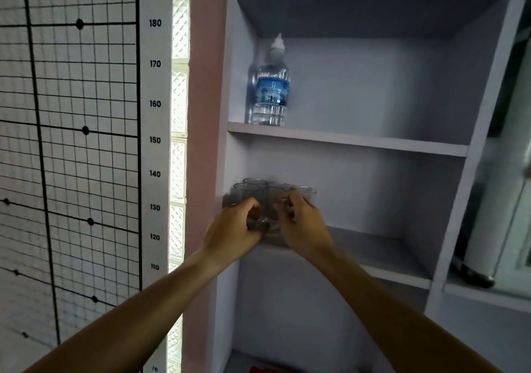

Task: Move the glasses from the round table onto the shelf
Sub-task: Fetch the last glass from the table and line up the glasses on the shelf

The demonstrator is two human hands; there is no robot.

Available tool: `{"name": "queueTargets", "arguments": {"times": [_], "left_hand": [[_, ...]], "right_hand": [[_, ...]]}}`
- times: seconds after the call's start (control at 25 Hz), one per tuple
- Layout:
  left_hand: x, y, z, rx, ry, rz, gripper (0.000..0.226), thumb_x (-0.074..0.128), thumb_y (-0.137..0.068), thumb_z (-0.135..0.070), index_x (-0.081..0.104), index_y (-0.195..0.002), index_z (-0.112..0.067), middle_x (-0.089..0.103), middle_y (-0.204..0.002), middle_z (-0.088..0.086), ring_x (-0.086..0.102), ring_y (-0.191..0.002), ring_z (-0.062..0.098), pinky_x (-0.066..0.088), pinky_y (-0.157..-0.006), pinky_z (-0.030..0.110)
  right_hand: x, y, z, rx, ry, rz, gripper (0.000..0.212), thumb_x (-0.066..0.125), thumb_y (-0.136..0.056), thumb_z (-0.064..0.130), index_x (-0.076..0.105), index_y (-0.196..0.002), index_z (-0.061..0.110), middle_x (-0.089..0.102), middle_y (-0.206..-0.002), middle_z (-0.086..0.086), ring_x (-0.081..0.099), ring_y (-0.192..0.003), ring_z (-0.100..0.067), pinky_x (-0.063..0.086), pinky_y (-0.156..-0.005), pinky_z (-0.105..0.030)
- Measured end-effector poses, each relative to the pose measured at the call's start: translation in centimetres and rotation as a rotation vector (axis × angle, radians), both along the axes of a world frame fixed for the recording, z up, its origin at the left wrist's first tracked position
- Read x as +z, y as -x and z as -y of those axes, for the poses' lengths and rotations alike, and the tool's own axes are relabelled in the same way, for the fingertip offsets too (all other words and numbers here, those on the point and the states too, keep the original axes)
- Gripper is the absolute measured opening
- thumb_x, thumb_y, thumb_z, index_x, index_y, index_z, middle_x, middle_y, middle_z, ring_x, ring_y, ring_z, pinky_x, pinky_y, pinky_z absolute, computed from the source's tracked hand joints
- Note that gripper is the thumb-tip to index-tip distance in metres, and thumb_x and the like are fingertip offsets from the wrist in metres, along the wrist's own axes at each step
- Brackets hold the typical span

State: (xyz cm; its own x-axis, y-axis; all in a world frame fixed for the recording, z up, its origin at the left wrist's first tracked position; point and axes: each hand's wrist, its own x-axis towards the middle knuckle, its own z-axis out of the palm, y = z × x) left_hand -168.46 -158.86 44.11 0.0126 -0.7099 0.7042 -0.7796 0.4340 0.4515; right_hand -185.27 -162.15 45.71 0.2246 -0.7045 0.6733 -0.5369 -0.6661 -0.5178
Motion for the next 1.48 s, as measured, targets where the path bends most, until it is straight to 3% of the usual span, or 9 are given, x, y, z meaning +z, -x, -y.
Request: {"name": "queueTargets", "arguments": {"times": [0.12,0.32,0.6,0.68,0.76,0.84,1.08,1.28,1.48], "left_hand": [[0.1,1.0,0.0,-0.024,0.029,0.000,0.025,0.073,-0.076,-0.039,0.052,-0.087,-0.033,0.069,-0.081,-0.015,0.066,-0.072,0.005,0.052,-0.060,0.026],[0.4,3.9,0.5,-0.126,0.034,-0.010,0.029,0.077,-0.073,-0.042,0.056,-0.088,-0.029,0.068,-0.084,-0.011,0.066,-0.076,0.006,0.058,-0.068,0.039],[0.4,9.2,1.6,-0.211,0.007,0.003,0.035,0.068,-0.067,-0.054,0.054,-0.087,-0.030,0.069,-0.087,-0.008,0.068,-0.077,0.013,0.057,-0.068,0.040],[0.5,9.9,2.0,-0.224,-0.001,0.009,0.034,0.068,-0.068,-0.055,0.053,-0.087,-0.031,0.067,-0.088,-0.009,0.067,-0.076,0.011,0.058,-0.067,0.039],[0.4,10.4,2.4,-0.220,0.011,0.023,0.028,0.072,-0.073,-0.050,0.055,-0.087,-0.032,0.066,-0.090,-0.009,0.067,-0.077,0.010,0.058,-0.067,0.038],[0.3,10.7,2.7,-0.214,0.027,0.015,0.022,0.075,-0.077,-0.041,0.059,-0.087,-0.030,0.068,-0.090,-0.007,0.068,-0.077,0.010,0.058,-0.068,0.037],[-0.1,11.0,3.5,-0.177,0.023,0.001,0.017,0.073,-0.082,-0.035,0.066,-0.094,-0.025,0.071,-0.094,-0.004,0.070,-0.081,0.015,0.057,-0.071,0.036],[-0.1,11.2,3.9,-0.145,-0.020,0.025,0.033,0.068,-0.081,-0.041,0.065,-0.111,-0.027,0.070,-0.110,-0.004,0.069,-0.091,0.018,0.054,-0.074,0.032],[-0.2,11.3,4.2,-0.099,-0.027,0.024,0.037,0.068,-0.080,-0.041,0.066,-0.114,-0.027,0.069,-0.115,0.000,0.067,-0.100,0.024,0.053,-0.077,0.033]], "right_hand": [[-0.2,1.1,-0.8,0.016,0.040,0.013,0.012,0.053,-0.097,0.030,0.055,-0.106,0.024,0.068,-0.103,-0.003,0.067,-0.086,-0.023,0.058,-0.075,-0.046],[0.1,4.2,-1.8,-0.024,0.044,0.048,0.007,0.051,-0.092,0.034,0.050,-0.099,0.035,0.066,-0.100,0.001,0.064,-0.083,-0.016,0.058,-0.070,-0.038],[0.0,9.3,-2.5,-0.129,0.014,0.077,0.009,0.055,-0.092,0.021,0.052,-0.100,0.025,0.065,-0.099,-0.002,0.064,-0.082,-0.023,0.057,-0.071,-0.046],[0.0,10.1,-2.6,-0.129,-0.004,0.085,0.016,0.057,-0.094,0.022,0.052,-0.107,0.028,0.066,-0.103,0.003,0.066,-0.082,-0.019,0.060,-0.069,-0.036],[0.0,10.7,-2.7,-0.111,-0.040,0.101,0.030,0.061,-0.093,0.021,0.049,-0.118,0.033,0.062,-0.109,0.008,0.067,-0.083,-0.010,0.057,-0.064,-0.017],[-0.2,11.1,-2.6,-0.099,-0.065,0.138,0.040,0.066,-0.090,0.017,0.046,-0.121,0.033,0.058,-0.113,0.007,0.066,-0.085,-0.007,0.054,-0.062,-0.010],[-0.9,11.3,-1.3,-0.207,-0.030,0.073,0.030,0.066,-0.088,0.020,0.058,-0.117,0.021,0.057,-0.120,-0.005,0.061,-0.103,-0.018,0.056,-0.086,-0.028],[-1.2,10.8,-0.3,-0.172,-0.069,0.082,0.035,0.059,-0.093,0.021,0.059,-0.128,0.022,0.059,-0.125,-0.006,0.061,-0.110,-0.019,0.048,-0.085,-0.018],[-1.4,10.7,0.4,-0.163,-0.100,0.068,0.036,0.054,-0.096,0.023,0.057,-0.131,0.025,0.059,-0.129,-0.006,0.062,-0.111,-0.020,0.047,-0.086,-0.019]]}}
